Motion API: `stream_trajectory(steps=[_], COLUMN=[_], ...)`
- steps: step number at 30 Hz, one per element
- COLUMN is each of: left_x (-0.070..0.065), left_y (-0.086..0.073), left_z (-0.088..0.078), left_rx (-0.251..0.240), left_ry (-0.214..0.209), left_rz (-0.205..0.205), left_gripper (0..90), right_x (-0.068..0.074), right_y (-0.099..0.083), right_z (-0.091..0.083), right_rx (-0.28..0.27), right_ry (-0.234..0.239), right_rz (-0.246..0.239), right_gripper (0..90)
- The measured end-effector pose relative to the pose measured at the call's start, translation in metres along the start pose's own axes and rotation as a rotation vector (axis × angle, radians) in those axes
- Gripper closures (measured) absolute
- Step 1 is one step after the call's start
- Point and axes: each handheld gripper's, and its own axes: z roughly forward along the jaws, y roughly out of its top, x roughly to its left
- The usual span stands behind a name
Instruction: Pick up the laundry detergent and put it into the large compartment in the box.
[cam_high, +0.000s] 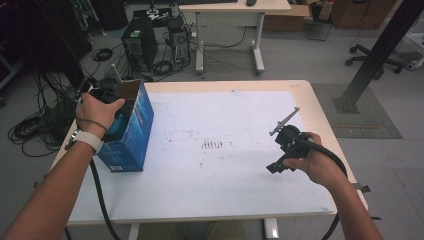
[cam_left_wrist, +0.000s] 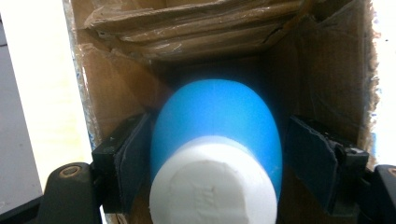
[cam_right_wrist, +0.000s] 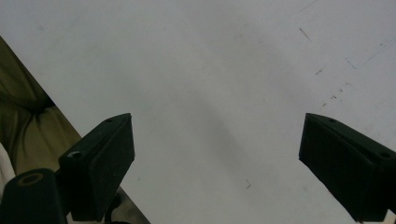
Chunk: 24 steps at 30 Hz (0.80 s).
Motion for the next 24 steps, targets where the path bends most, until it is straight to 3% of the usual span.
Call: stream_trajectory(steps=[11,24], left_x=[-0.0003,0.0005], left_y=[-0.0003,-0.0016], left_z=[-0.0052,-0.0106], left_rx=[-0.008,-0.007], left_ry=[0.005,-0.031], left_rz=[0.004,0.021], left_gripper=[21.2,17.3], right_x=[0.0006,0.0019], right_y=[-0.0001,0.0006], right_z=[0.0000,-0.0012], right_rx=[-0.003,-0.005], right_ry=[0.003,0.001], right_rz=[0.001,-0.002], right_gripper=[10.6,10.6])
